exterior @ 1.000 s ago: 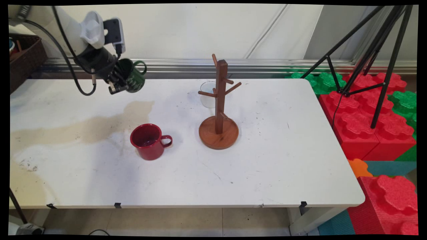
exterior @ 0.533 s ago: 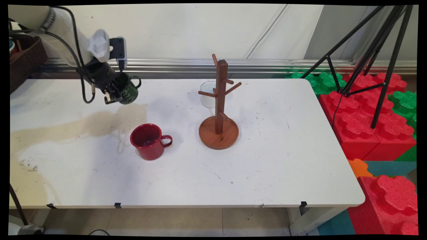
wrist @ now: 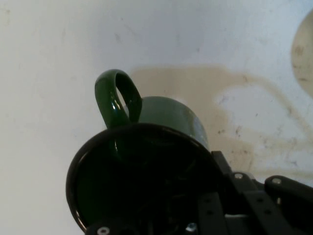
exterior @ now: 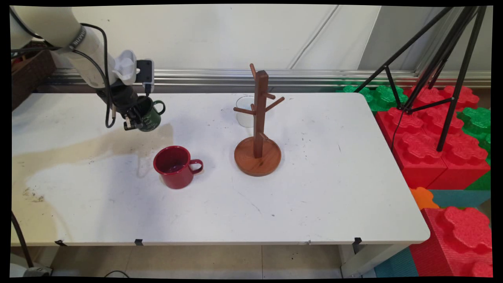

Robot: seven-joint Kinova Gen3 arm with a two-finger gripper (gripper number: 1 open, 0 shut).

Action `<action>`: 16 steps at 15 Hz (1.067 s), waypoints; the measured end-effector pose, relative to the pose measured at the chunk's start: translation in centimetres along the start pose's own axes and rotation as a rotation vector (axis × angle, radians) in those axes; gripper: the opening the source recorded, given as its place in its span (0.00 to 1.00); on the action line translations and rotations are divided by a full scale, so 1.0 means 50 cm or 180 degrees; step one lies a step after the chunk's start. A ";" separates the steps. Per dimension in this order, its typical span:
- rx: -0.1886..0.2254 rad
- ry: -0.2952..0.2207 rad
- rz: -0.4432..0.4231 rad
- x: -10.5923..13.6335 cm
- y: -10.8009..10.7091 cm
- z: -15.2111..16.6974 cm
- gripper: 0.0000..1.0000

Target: Place the picked object on the table

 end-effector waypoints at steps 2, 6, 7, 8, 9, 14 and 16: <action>-0.0048 -0.0040 0.0026 -0.003 -0.005 0.020 0.00; -0.0126 -0.0090 0.0082 -0.006 -0.013 0.054 0.00; -0.0143 -0.0102 0.0096 -0.008 -0.016 0.063 0.00; -0.0157 -0.0113 0.0110 -0.010 -0.020 0.072 0.00; -0.0168 -0.0121 0.0124 -0.012 -0.023 0.081 0.00; -0.0212 -0.0149 0.0207 -0.022 -0.036 0.115 0.00; -0.0222 -0.0155 0.0238 -0.026 -0.040 0.125 0.00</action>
